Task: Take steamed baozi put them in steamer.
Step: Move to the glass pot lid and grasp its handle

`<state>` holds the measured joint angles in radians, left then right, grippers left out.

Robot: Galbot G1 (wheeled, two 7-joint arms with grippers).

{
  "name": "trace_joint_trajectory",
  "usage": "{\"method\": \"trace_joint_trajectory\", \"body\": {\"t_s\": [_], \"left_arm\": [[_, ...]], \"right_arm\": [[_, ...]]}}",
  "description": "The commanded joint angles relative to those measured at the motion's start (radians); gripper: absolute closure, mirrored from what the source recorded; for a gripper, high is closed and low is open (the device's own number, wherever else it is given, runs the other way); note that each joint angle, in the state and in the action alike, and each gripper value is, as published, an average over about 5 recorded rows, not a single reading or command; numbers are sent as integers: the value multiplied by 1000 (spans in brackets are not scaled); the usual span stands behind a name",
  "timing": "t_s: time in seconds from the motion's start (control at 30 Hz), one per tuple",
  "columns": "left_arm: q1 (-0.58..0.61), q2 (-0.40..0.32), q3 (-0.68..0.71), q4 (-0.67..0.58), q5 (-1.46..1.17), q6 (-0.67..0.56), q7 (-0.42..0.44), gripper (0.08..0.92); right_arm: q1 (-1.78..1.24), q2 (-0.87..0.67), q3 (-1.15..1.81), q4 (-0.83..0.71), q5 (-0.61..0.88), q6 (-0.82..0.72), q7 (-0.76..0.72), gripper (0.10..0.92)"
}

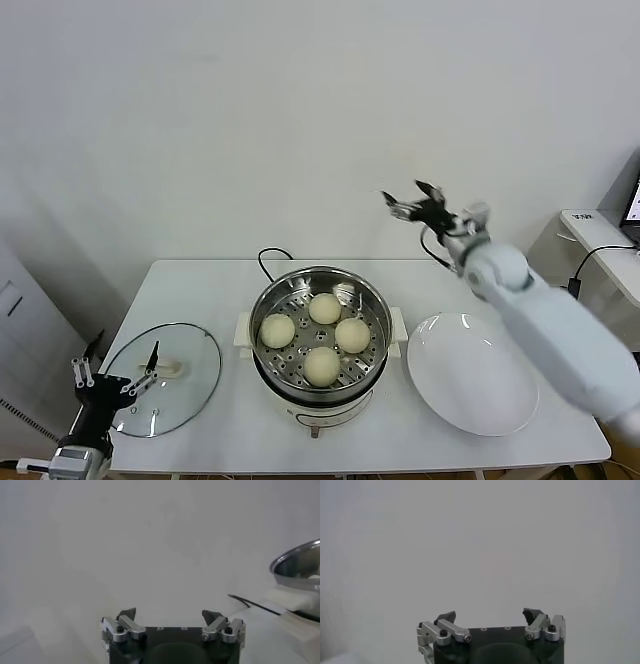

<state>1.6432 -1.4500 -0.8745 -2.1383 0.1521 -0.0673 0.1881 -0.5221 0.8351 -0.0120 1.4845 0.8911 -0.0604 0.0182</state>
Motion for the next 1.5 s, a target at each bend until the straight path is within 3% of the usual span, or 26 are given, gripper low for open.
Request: {"method": "trace_joint_trajectory", "body": {"t_s": [0.03,0.33,0.57,0.77,1.0,1.5], "left_arm": [[-7,10,4,5,47,-17,-11,177],[-6,11,-3,43,208,-114,-35,177],[-9,58,-49,164,591,-367,-111,177],[-36,112,-69,370,1071,-582,-270,177],[-66,97,-54,441,1274,-577,-380,177],[-210,101,-14,522,1288,-403,-394,177]], "right_arm": [[-873,143,718,285,-215,67,17,203],[-1108,320,848,469,-309,61,-119,203],[-1136,341,858,518,-315,49,-123,203],[-1142,347,859,525,-323,44,-123,203],[-1161,339,857,516,-352,44,-133,203],[-1198,368,858,540,-377,53,-137,203]]}}
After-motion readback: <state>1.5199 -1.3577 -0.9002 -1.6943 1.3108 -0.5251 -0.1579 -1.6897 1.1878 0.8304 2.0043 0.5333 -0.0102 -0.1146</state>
